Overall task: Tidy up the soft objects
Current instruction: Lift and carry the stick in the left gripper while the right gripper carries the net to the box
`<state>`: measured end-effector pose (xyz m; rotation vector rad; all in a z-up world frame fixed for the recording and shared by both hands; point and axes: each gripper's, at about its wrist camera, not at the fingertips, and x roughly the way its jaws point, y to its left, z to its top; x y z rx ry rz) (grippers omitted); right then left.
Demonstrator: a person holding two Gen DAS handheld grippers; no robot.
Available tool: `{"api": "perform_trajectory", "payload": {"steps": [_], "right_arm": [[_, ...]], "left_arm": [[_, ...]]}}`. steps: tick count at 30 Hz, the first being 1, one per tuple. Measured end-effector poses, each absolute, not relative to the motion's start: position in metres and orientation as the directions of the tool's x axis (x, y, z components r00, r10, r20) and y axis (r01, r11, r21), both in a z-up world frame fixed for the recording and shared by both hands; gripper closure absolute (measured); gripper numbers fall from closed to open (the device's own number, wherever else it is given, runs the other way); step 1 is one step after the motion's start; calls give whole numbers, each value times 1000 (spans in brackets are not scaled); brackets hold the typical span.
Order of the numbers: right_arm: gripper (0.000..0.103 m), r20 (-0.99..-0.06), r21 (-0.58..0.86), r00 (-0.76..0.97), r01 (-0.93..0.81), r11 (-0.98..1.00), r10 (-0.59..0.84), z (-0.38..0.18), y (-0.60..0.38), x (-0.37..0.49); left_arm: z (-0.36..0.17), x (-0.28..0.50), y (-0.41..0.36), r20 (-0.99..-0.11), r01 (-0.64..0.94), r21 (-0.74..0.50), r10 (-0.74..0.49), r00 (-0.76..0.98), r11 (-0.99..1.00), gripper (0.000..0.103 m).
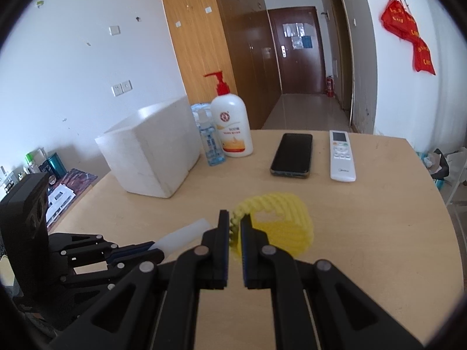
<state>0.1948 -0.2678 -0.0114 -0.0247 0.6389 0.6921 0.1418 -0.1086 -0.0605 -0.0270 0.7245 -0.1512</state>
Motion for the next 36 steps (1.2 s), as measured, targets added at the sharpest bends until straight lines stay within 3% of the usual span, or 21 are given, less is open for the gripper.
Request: {"api": "perform_trajectory", "payload": {"steps": [36], "right_arm": [[93,-312,135,618,-723,678,721,44,-235,60]], "left_arm": [[8,18,-48,-450,-22,-5,17,893,1000,96]]}}
